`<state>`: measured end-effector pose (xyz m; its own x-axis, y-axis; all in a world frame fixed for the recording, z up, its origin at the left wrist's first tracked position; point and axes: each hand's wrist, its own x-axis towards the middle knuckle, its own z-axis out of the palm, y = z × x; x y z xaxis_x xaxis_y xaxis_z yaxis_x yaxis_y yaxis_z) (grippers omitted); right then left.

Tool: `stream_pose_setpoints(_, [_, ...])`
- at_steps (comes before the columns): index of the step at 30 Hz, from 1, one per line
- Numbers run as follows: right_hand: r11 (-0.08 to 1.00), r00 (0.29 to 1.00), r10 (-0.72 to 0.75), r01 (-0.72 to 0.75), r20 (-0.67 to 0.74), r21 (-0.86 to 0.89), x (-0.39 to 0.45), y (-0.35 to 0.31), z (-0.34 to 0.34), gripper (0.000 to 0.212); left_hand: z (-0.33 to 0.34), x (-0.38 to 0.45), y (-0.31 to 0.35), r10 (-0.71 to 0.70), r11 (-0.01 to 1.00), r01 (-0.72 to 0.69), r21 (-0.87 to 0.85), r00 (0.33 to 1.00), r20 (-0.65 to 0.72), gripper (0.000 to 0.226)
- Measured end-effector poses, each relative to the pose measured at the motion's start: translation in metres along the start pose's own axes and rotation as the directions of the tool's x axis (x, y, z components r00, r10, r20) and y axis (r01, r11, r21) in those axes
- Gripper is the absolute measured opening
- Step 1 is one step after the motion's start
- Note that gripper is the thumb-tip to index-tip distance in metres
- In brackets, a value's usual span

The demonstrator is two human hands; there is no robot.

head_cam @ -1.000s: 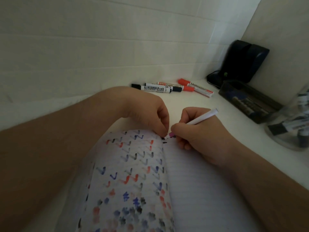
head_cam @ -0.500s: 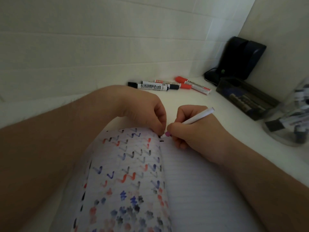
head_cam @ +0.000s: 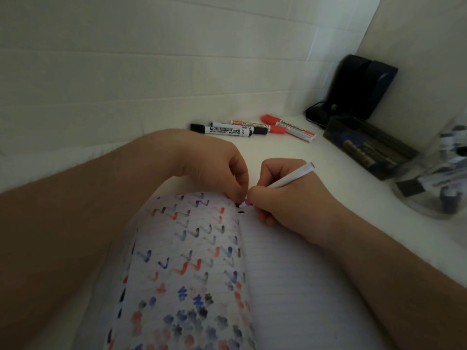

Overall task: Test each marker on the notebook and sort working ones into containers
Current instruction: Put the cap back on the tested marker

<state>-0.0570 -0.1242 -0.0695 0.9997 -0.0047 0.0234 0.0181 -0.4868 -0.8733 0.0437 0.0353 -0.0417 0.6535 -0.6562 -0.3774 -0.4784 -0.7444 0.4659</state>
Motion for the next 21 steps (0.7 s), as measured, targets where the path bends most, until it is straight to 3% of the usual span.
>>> stream_pose_setpoints(7, [0.994,0.999,0.038,-0.039,0.004,0.101,0.000,0.000,-0.001,0.026,0.000,0.001,-0.001,0.002,1.000,-0.002,0.001,1.000,0.002,0.008])
stream_pose_setpoints(12, [0.998,1.000,0.021,-0.022,0.018,0.062,0.002,0.001,0.000,0.026,0.000,0.003,-0.002,0.016,1.000,-0.016,0.009,1.000,0.006,0.008])
stream_pose_setpoints(14, [0.972,0.998,0.055,-0.059,0.025,0.226,0.002,0.002,-0.004,0.034,-0.001,0.005,-0.006,0.021,0.999,-0.022,-0.024,0.999,-0.048,0.015])
stream_pose_setpoints(17, [0.794,0.992,0.091,-0.125,0.087,0.595,0.003,0.004,-0.021,0.036,-0.005,0.008,-0.015,0.018,0.996,-0.037,-0.080,0.975,-0.223,0.019])
stream_pose_setpoints(19, [0.696,0.995,0.059,-0.102,0.085,0.710,0.003,0.006,-0.035,0.025,-0.004,0.010,-0.016,0.047,0.992,-0.077,-0.099,0.960,-0.274,0.020])
stream_pose_setpoints(21, [0.675,0.999,0.029,-0.046,0.036,0.737,0.004,0.006,-0.044,0.015,0.002,0.013,-0.014,0.096,0.980,-0.141,-0.139,0.953,-0.287,0.016])
